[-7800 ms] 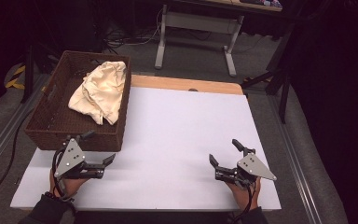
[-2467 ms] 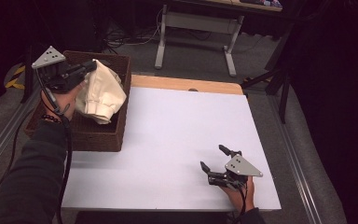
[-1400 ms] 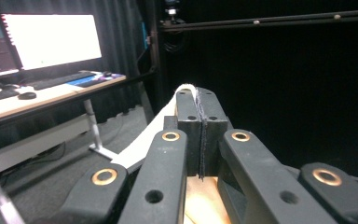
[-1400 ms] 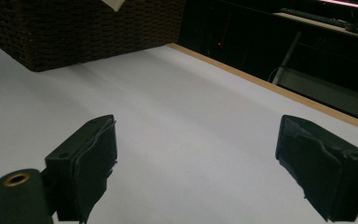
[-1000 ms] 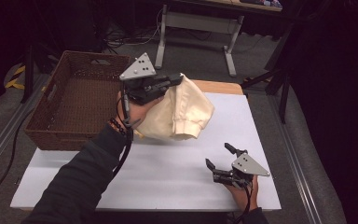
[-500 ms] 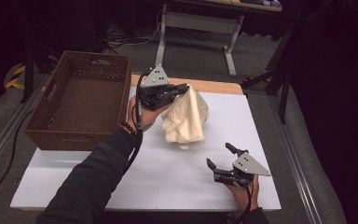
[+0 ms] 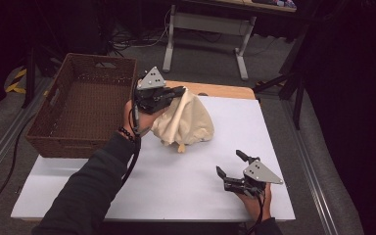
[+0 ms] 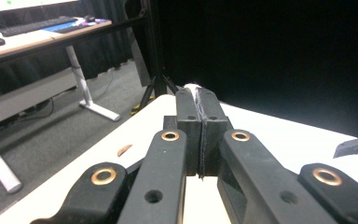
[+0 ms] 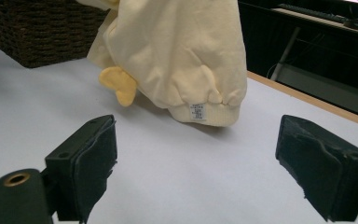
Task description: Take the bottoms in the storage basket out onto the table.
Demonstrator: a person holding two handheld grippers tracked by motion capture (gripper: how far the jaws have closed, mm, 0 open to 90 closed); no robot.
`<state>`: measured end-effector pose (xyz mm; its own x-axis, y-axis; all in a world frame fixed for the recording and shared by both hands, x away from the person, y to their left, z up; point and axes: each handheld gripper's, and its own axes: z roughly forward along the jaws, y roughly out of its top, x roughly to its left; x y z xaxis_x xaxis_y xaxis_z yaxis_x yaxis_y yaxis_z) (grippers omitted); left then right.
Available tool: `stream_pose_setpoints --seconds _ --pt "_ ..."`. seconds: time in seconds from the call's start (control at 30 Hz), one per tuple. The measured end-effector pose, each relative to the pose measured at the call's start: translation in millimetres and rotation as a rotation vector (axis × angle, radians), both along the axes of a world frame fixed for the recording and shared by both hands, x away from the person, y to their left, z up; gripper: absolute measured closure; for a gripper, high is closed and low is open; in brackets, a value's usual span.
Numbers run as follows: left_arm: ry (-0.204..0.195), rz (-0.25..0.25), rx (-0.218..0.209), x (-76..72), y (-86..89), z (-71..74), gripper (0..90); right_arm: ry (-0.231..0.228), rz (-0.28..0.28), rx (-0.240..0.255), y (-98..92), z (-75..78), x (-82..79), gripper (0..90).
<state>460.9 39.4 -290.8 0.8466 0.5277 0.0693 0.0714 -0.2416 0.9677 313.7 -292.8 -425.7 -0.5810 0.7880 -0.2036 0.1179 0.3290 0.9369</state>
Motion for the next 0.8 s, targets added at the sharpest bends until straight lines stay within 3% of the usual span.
stream_pose_setpoints --seconds 0.27,0.43,0.57,0.67,0.73,0.8 --pt "0.029 -0.033 0.084 -10.4 -3.7 -17.6 89.1 0.009 -0.001 -0.007 1.0 -1.0 0.8 13.1" --pt "0.047 -0.046 0.112 -19.6 -4.0 -31.6 87.3 0.021 0.014 -0.005 1.0 -1.1 1.1 17.8" --pt "0.071 -0.049 0.109 -24.7 -0.5 -39.8 77.4 0.027 0.020 -0.008 1.5 -1.2 1.4 18.6" --pt "0.076 -0.062 0.155 -28.2 -0.2 -44.7 64.6 0.035 0.025 -0.011 2.1 -1.2 1.5 20.2" --pt "0.058 -0.072 0.189 -32.3 0.0 -47.8 60.8 0.040 0.030 -0.015 2.1 -1.0 1.6 20.8" --pt "0.055 -0.075 0.212 -36.0 1.5 -49.3 50.7 0.038 0.031 -0.016 1.9 -0.6 1.5 21.1"
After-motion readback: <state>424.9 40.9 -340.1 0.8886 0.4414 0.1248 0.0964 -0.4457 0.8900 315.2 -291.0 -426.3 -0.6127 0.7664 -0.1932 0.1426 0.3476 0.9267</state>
